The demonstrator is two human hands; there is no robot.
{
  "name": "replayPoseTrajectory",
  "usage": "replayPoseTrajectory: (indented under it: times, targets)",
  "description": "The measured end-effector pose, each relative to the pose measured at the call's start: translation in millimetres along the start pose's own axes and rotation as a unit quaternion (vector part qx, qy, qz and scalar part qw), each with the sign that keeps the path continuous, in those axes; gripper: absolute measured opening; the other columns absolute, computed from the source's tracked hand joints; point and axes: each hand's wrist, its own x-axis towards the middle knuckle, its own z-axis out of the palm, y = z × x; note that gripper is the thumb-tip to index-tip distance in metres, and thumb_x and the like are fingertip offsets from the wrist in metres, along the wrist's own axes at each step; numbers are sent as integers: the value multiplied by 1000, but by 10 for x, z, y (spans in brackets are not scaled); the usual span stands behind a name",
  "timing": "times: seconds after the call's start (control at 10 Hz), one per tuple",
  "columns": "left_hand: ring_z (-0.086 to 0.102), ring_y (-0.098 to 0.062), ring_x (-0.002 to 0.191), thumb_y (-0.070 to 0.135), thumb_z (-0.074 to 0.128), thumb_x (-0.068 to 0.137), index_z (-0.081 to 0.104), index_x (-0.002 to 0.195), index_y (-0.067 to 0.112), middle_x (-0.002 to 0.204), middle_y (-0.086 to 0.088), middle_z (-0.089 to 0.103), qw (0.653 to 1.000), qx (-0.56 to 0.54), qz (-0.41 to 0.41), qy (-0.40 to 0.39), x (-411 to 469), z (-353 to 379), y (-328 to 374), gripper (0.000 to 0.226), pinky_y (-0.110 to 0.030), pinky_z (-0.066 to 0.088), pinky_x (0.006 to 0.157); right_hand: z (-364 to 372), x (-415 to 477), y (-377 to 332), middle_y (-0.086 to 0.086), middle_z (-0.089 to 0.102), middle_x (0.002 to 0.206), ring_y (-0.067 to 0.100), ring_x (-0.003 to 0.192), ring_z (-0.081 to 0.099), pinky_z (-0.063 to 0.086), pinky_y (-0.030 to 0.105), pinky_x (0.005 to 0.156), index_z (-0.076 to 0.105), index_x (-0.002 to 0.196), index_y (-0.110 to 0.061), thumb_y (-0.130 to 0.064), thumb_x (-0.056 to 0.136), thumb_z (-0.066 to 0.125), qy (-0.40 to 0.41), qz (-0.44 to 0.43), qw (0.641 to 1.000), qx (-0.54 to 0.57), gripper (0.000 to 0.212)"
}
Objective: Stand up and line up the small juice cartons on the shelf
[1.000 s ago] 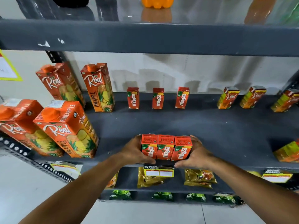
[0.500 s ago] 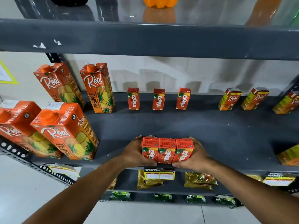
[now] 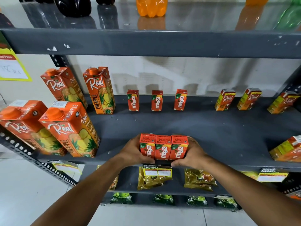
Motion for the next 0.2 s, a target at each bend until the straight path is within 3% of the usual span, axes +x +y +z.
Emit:
replayPoseTrajectory:
  times: [0.1, 0.2]
  targets:
    - [64, -1, 93, 10, 94, 51, 44, 122, 40, 106, 9, 66, 1000, 7, -1, 5, -53, 18, 20, 93, -22, 54, 80, 47, -3, 104, -9, 52, 137, 19, 131, 46, 35, 53, 111, 25, 122, -74, -59, 32, 87, 1, -2, 1000, 0, 110]
    - [61, -4, 103, 15, 95, 48, 29, 140, 40, 114, 10, 62, 1000, -7, 14, 7, -119, 1, 9, 115, -28, 52, 91, 39, -66, 162, -7, 46, 145, 17, 135, 41, 36, 52, 111, 8, 137, -65, -58, 36, 88, 14, 2, 999, 30, 129]
